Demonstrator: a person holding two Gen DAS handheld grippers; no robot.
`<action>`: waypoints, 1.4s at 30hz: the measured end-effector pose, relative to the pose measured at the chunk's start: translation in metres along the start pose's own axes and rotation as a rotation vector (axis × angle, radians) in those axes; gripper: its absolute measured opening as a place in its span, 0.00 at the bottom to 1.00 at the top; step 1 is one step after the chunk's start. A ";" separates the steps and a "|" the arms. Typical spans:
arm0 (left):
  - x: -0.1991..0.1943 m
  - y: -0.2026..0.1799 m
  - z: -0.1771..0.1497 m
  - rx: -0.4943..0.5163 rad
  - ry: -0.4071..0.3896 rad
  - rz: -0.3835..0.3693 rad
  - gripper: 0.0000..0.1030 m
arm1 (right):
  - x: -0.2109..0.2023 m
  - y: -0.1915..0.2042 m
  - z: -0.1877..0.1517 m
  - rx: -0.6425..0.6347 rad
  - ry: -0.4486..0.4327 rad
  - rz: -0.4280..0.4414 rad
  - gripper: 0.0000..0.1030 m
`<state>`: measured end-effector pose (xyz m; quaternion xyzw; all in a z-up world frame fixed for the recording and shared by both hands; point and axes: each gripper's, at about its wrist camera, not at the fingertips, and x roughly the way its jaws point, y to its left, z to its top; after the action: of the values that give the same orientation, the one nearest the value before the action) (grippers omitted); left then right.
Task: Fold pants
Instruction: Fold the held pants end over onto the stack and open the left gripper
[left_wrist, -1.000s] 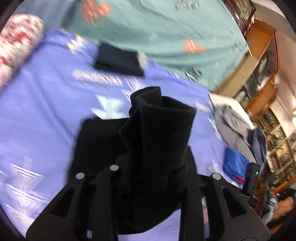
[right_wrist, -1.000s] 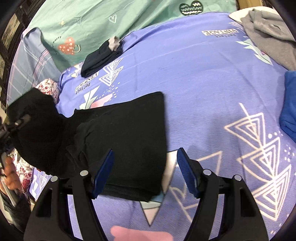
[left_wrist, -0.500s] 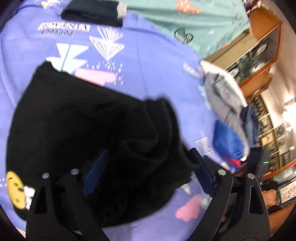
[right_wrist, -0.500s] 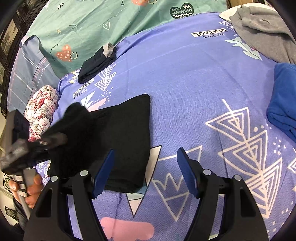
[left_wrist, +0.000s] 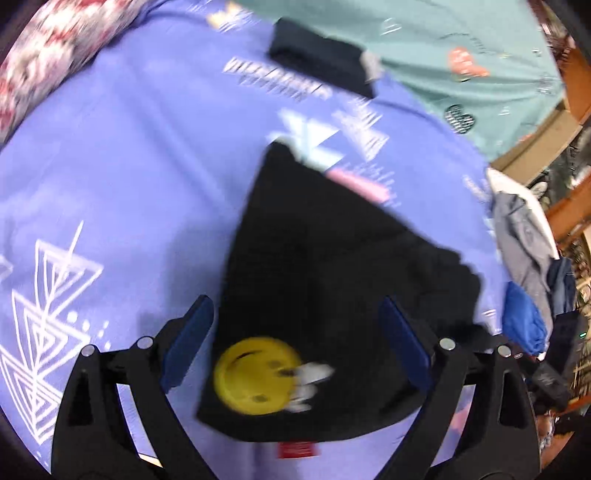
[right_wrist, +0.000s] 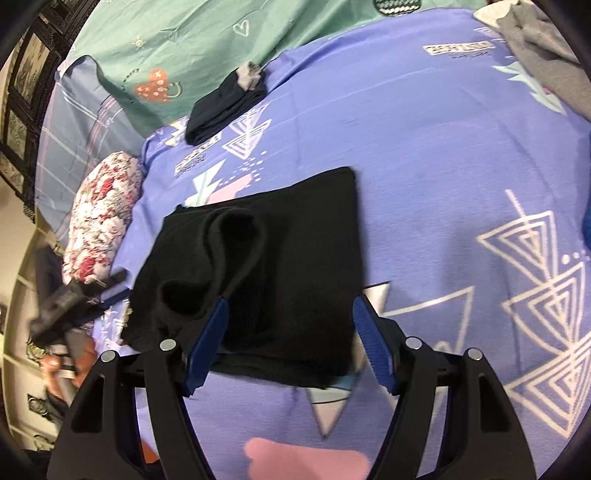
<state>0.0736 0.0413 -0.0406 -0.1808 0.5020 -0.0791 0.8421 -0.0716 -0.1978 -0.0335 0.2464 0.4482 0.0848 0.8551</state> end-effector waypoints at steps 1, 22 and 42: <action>0.003 0.004 -0.004 -0.005 0.011 0.004 0.90 | 0.002 0.003 0.001 0.002 0.007 0.015 0.68; 0.010 0.000 -0.037 0.109 0.033 -0.031 0.93 | 0.037 0.049 0.024 0.054 0.052 -0.005 0.82; 0.012 -0.002 -0.037 0.110 0.032 -0.031 0.94 | 0.040 0.040 -0.001 -0.074 0.093 -0.167 0.82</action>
<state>0.0472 0.0273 -0.0656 -0.1406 0.5072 -0.1225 0.8414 -0.0464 -0.1482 -0.0430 0.1721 0.5030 0.0412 0.8460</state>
